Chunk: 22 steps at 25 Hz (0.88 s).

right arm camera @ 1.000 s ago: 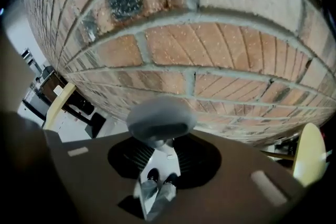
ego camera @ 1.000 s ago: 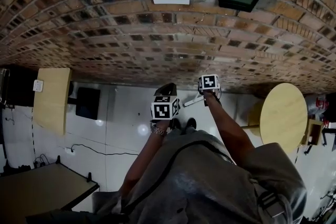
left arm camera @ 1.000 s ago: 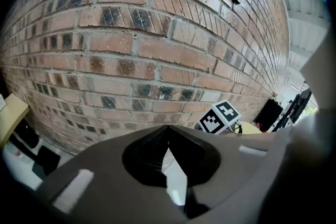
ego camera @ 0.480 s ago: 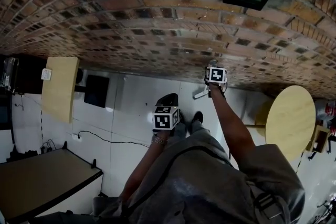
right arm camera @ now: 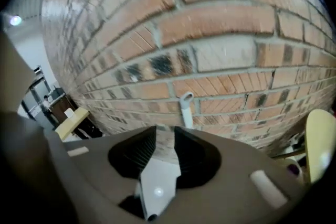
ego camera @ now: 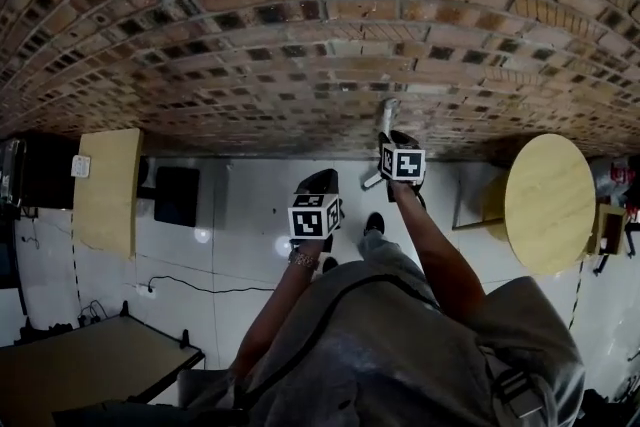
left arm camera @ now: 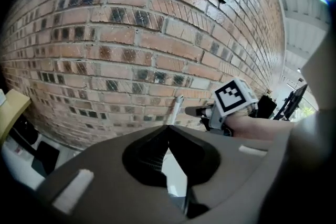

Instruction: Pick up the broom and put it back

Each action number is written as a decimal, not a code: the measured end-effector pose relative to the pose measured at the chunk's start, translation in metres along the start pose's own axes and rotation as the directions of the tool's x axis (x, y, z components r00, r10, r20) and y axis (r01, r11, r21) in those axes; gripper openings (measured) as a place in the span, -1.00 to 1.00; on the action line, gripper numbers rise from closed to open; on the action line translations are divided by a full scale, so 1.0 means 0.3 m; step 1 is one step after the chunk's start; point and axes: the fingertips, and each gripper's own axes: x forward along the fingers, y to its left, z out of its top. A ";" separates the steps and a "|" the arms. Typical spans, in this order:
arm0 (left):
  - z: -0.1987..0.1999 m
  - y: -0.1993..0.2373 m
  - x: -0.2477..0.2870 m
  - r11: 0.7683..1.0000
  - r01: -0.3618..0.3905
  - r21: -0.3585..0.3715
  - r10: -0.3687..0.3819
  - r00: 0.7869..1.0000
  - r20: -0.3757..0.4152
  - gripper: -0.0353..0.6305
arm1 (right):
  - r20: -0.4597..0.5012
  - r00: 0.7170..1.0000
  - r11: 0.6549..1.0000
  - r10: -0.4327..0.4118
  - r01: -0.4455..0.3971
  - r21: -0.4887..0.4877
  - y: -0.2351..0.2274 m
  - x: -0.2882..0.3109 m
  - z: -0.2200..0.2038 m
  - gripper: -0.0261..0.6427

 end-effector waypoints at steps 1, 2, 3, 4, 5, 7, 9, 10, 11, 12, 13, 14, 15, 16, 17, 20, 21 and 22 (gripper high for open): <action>-0.014 -0.005 -0.021 1.000 0.014 0.010 -0.014 1.000 0.004 -0.89 | 0.037 0.999 1.000 0.030 -0.030 0.001 0.068 -0.067 -0.001 -0.70; -0.035 -0.012 -0.045 0.999 0.028 0.019 -0.028 1.000 0.006 -0.89 | 0.065 0.996 0.999 0.053 -0.054 0.005 0.133 -0.133 -0.014 -0.82; -0.061 -0.021 -0.069 0.999 0.044 0.027 -0.044 0.999 0.006 -0.89 | 0.083 0.994 0.997 0.068 -0.070 0.013 0.192 -0.193 -0.039 -0.91; -0.089 -0.029 -0.095 0.998 0.058 0.035 -0.059 0.998 0.005 -0.89 | 0.091 0.993 0.996 0.078 -0.080 0.026 0.247 -0.245 -0.072 -0.92; -0.117 -0.036 -0.123 0.997 0.071 0.042 -0.071 0.997 0.004 -0.89 | 0.090 0.992 0.995 0.084 -0.088 0.043 0.299 -0.291 -0.112 -0.92; -0.176 -0.040 -0.184 0.995 0.083 0.048 -0.083 0.997 0.001 -0.89 | 0.072 0.993 0.992 0.096 -0.101 0.074 0.400 -0.373 -0.201 -0.92; -0.232 -0.041 -0.237 0.995 0.089 0.049 -0.089 0.996 -0.006 -0.89 | 0.050 0.993 0.991 0.105 -0.109 0.073 0.486 -0.449 -0.281 -0.92; -0.256 -0.043 -0.258 0.994 0.093 0.051 -0.092 0.996 -0.011 -0.89 | 0.040 0.993 0.992 0.107 -0.109 0.063 0.519 -0.485 -0.312 -0.92; -0.276 -0.050 -0.276 0.994 0.099 0.052 -0.098 0.995 -0.015 -0.89 | 0.034 0.994 0.993 0.106 -0.107 0.051 0.545 -0.520 -0.338 -0.92; -0.293 -0.062 -0.291 0.993 0.106 0.053 -0.106 0.994 -0.016 -0.89 | 0.032 0.994 0.994 0.102 -0.103 0.039 0.563 -0.553 -0.357 -0.92; -0.306 -0.080 -0.302 0.992 0.115 0.055 -0.115 0.993 -0.016 -0.89 | 0.031 0.995 0.995 0.094 -0.094 0.025 0.572 -0.585 -0.373 -0.92; -0.315 -0.102 -0.310 0.991 0.123 0.059 -0.123 0.992 -0.012 -0.89 | 0.030 0.996 0.996 0.083 -0.084 0.011 0.574 -0.613 -0.385 -0.92; -0.321 -0.124 -0.317 0.990 0.128 0.065 -0.128 0.992 -0.007 -0.89 | 0.029 0.997 0.997 0.074 -0.074 -0.003 0.573 -0.639 -0.395 -0.92; -0.325 -0.146 -0.325 0.989 0.130 0.072 -0.130 0.992 0.000 -0.89 | 0.029 0.997 0.998 0.069 -0.068 -0.012 0.572 -0.662 -0.404 -0.92; -0.328 -0.166 -0.334 0.988 0.128 0.081 -0.129 0.992 0.008 -0.89 | 0.029 0.997 0.998 0.067 -0.067 -0.016 0.572 -0.682 -0.413 -0.92; -0.311 -0.222 -0.353 0.986 0.126 0.109 -0.129 0.991 0.026 -0.89 | 0.027 0.997 0.998 0.070 -0.070 -0.009 0.565 -0.722 -0.421 -0.92; -0.300 -0.242 -0.354 0.985 0.128 0.117 -0.132 0.991 0.030 -0.89 | 0.029 0.997 0.997 0.071 -0.071 -0.006 0.560 -0.731 -0.415 -0.92; -0.289 -0.260 -0.355 0.984 0.128 0.126 -0.133 0.990 0.035 -0.89 | 0.033 0.997 0.997 0.073 -0.073 -0.005 0.553 -0.739 -0.407 -0.92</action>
